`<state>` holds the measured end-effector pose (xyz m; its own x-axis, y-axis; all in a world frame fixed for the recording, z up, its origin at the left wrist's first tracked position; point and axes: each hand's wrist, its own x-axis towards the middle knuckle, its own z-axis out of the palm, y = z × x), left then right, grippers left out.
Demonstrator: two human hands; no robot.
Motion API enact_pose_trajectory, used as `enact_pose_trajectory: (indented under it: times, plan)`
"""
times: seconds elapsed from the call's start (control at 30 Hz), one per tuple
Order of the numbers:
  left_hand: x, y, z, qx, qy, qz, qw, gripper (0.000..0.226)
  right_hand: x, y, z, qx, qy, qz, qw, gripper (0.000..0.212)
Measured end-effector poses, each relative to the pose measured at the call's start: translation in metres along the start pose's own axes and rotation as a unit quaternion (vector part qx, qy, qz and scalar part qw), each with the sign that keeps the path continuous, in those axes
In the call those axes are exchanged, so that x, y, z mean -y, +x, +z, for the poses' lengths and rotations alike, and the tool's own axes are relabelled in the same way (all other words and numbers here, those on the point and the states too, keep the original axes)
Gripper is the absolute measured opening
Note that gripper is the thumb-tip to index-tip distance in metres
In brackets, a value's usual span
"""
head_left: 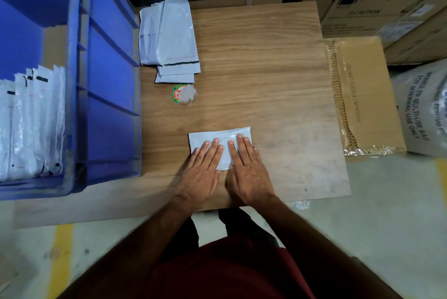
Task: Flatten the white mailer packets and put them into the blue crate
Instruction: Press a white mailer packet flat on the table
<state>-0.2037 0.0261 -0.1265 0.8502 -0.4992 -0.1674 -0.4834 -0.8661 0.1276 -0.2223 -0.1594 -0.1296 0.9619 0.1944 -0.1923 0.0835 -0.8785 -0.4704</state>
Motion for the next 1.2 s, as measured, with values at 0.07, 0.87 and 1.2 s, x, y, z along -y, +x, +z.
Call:
enact_pose_trajectory:
  times: [0.07, 0.87, 1.2]
  plan:
    - [-0.008, 0.002, -0.004, -0.009, -0.01, -0.019, 1.0, 0.066, -0.005, -0.002, -0.005, -0.009, 0.027, 0.0, 1.0, 0.067]
    - [-0.022, 0.007, -0.001, -0.024, -0.022, -0.036, 0.999, 0.067, -0.015, -0.006, -0.009, -0.017, 0.012, -0.013, 1.0, 0.069]
    - [-0.003, -0.002, -0.004, -0.001, -0.049, -0.039, 0.998, 0.066, 0.004, 0.0, 0.0, -0.009, -0.021, 0.001, 1.0, 0.075]
